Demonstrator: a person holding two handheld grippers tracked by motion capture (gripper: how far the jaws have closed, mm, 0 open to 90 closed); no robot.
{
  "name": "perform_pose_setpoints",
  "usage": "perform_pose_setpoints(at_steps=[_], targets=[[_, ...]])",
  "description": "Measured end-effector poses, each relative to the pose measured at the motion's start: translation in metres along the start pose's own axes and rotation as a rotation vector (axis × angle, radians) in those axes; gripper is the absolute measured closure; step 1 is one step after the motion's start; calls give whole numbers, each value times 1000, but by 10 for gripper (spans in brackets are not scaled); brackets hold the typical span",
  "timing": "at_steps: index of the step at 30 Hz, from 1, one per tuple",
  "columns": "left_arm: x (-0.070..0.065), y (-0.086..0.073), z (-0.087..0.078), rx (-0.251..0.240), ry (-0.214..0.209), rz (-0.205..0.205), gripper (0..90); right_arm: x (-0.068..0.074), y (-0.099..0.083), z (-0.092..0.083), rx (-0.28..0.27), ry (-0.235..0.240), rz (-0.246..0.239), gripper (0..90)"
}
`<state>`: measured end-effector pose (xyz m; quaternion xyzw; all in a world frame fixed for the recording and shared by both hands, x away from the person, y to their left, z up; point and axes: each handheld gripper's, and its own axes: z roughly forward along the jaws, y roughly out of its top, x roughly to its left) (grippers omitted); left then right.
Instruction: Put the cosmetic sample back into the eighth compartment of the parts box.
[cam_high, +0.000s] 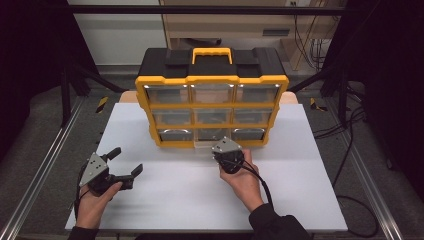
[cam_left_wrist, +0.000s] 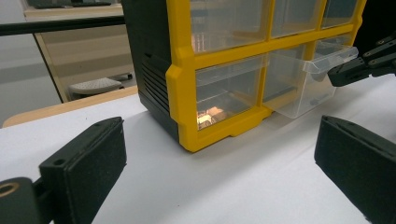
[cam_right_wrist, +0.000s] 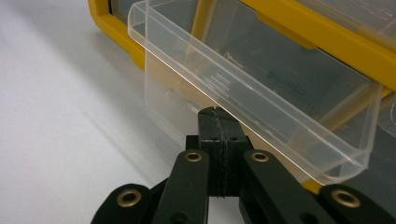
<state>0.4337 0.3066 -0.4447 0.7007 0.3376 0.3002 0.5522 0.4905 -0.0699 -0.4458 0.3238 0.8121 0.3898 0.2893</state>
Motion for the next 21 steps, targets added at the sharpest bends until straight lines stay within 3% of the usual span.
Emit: perform_pose_setpoints(at_steps=[21], targets=[[0, 0, 0, 0, 0, 0, 22, -1, -1, 8, 16, -11, 2, 900]])
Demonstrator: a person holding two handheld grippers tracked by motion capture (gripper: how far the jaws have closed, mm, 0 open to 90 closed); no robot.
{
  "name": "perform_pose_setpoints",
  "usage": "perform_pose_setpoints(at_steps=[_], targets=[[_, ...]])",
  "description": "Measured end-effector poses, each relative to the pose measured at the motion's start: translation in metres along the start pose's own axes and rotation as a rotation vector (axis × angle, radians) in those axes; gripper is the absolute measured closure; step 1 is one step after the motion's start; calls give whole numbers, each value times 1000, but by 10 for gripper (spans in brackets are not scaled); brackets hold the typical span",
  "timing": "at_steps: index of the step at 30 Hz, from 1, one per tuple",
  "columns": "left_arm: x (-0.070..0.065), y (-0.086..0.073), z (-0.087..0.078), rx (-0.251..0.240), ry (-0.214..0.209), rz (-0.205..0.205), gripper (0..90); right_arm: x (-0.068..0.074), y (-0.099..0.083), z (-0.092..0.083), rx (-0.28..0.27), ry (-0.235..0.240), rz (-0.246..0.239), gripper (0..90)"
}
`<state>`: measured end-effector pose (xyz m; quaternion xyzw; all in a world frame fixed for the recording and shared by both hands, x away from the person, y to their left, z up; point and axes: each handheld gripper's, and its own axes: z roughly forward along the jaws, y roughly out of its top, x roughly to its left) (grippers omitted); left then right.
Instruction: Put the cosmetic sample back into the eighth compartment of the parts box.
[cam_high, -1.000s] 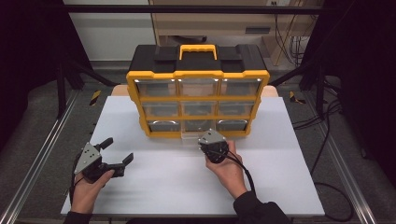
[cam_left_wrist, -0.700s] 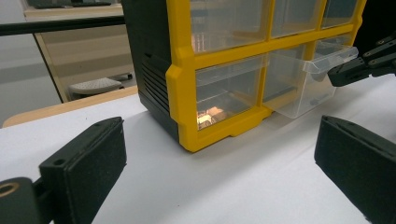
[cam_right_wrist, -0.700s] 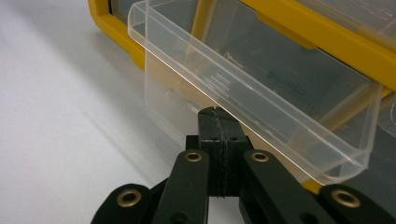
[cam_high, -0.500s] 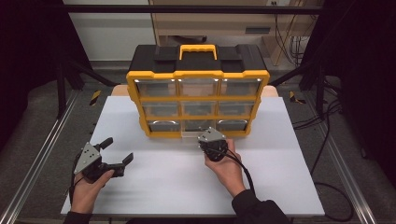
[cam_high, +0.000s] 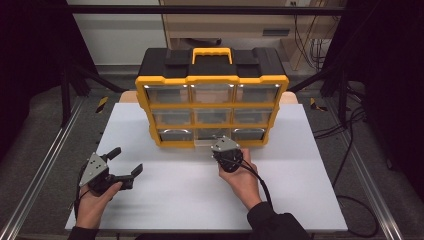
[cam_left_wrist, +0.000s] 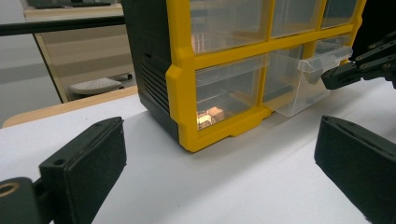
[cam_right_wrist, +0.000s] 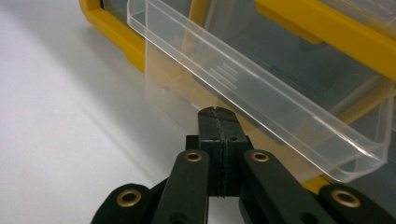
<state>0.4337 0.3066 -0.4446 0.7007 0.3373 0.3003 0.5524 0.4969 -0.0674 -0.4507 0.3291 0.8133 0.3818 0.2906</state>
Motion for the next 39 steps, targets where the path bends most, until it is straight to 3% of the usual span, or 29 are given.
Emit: perform_pose_setpoints(at_steps=[39], targets=[[0, 0, 0, 1, -1, -2, 22, -1, 4, 6, 1, -9, -10, 900]])
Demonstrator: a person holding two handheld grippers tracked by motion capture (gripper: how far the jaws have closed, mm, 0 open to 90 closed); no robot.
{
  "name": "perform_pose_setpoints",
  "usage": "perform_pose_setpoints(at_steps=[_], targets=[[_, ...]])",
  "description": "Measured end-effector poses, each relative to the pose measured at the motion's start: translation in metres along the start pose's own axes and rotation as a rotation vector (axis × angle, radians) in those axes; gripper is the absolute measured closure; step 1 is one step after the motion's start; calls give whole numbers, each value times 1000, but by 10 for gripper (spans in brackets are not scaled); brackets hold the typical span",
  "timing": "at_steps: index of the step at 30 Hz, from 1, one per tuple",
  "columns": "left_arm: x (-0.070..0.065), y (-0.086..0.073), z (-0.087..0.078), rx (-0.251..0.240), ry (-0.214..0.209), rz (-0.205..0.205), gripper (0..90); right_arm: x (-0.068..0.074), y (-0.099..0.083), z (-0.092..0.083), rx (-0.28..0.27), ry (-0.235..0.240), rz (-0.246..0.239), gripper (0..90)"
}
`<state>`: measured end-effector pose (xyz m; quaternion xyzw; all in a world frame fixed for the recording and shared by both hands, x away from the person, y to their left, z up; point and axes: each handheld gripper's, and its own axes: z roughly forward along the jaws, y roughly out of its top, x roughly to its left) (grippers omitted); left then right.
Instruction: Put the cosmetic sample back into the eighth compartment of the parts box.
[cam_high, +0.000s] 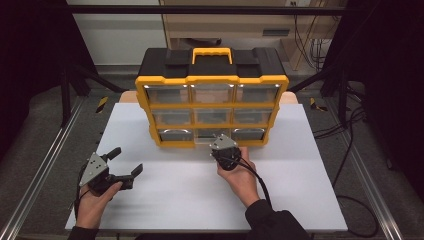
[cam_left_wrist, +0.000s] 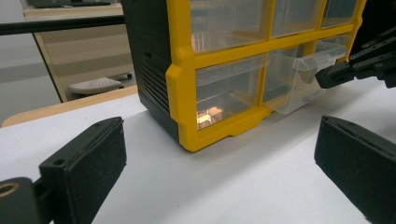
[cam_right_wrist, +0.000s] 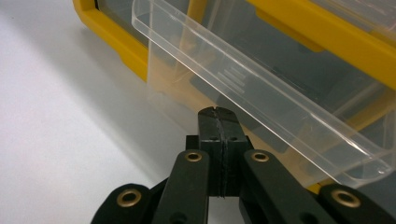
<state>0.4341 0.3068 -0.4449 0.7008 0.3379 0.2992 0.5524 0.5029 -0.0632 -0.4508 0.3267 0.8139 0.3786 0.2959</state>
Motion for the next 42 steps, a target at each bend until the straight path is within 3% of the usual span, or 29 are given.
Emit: perform_pose_setpoints(at_steps=[42], targets=[[0, 0, 0, 0, 0, 2, 22, -2, 1, 4, -10, -3, 29, 900]])
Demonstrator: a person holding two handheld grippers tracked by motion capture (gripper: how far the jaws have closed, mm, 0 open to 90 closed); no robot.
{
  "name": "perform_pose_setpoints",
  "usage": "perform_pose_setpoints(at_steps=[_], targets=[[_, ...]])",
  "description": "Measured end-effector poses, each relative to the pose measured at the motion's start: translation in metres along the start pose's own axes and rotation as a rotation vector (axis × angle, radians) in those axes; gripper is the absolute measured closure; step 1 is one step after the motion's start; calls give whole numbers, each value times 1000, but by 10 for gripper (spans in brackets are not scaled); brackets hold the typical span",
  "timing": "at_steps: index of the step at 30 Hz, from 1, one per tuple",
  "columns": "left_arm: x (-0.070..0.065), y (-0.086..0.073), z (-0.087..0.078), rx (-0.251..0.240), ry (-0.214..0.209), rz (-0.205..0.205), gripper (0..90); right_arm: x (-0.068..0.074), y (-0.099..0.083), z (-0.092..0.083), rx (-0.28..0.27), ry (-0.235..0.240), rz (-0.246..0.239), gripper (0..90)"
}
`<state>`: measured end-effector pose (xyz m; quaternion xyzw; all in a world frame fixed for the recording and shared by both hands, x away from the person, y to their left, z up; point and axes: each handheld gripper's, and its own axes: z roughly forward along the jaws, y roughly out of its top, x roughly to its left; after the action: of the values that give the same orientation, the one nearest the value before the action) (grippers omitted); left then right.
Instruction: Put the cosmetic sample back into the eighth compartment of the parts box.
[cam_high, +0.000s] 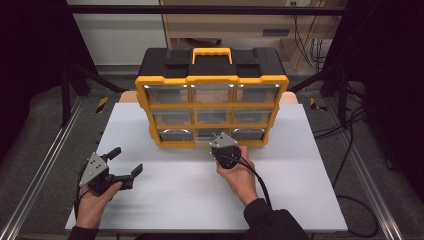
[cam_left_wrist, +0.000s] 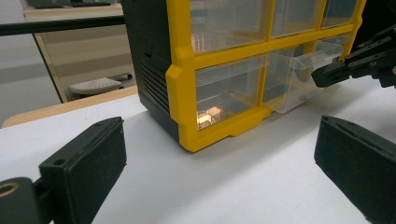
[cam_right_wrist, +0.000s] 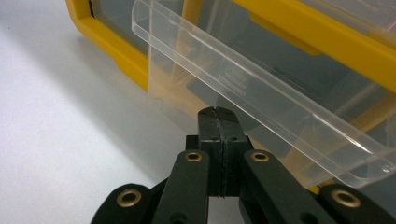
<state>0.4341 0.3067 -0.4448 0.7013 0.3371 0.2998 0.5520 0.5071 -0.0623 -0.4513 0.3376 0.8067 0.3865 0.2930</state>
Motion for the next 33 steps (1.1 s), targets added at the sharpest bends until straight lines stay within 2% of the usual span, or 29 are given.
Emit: perform_pose_setpoints(at_steps=[33], targets=[[0, 0, 0, 1, -1, -1, 22, 0, 1, 3, 4, -10, 5, 900]])
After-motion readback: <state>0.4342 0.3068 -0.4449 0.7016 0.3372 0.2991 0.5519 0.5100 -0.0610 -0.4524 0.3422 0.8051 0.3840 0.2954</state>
